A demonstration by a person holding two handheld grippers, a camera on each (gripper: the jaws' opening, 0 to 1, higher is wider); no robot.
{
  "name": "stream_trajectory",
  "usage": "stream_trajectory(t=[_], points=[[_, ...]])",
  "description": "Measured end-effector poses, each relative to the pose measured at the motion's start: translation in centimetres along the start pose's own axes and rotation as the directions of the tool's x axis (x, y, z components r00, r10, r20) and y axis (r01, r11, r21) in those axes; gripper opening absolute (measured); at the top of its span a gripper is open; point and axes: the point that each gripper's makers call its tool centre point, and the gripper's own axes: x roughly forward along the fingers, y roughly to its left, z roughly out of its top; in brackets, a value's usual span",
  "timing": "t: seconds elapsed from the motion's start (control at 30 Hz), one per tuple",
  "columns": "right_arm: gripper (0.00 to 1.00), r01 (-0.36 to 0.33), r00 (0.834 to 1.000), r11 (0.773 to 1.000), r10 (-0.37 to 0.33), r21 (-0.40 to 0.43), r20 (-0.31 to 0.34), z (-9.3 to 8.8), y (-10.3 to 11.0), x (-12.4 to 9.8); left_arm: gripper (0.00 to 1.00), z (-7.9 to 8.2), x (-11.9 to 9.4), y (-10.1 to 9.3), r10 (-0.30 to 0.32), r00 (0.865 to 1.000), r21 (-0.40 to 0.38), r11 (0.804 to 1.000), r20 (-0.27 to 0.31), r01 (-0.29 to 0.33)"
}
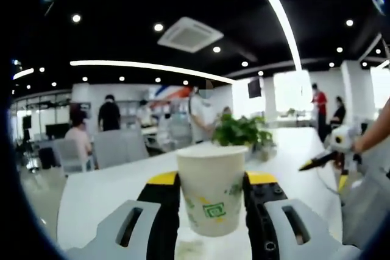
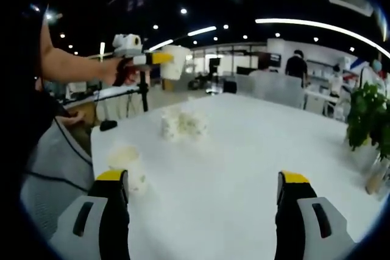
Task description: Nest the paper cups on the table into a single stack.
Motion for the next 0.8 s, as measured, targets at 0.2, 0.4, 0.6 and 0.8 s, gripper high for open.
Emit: stream_trajectory(t=[0.2, 0.4, 0.6, 0.8], points=[[1.0, -0.005, 1.0, 1.0, 0.005, -0.003, 0.001, 0.0, 0.4, 0.1, 0.39, -0.4, -0.3, -1.4, -0.027, 1.0, -0.005, 1.0, 0.006, 0.027], [1.0, -0.008, 1.0, 1.0, 0.008, -0.001, 0.001, -0.3, 1.0, -0.2, 0.38, -0.3, -0.8, -2.5, -0.036, 0.999, -0.022, 0.999, 0.02, 0.037], [1.0, -0.004, 1.0, 1.0, 0.004, 0.002, 0.002, -0.6, 1.1, -0.4, 0.38, -0.7, -0.6, -3.6, -0.054, 0.998, -0.022, 0.998, 0.021, 0.055], [1.0, -0.001, 1.0, 1.0, 0.001, 0.004, 0.004, -0.7, 1.3, -0.7, 0.38, -0.9, -0.4, -5.0, -0.069, 0.997, -0.031, 0.997, 0.026, 0.07]])
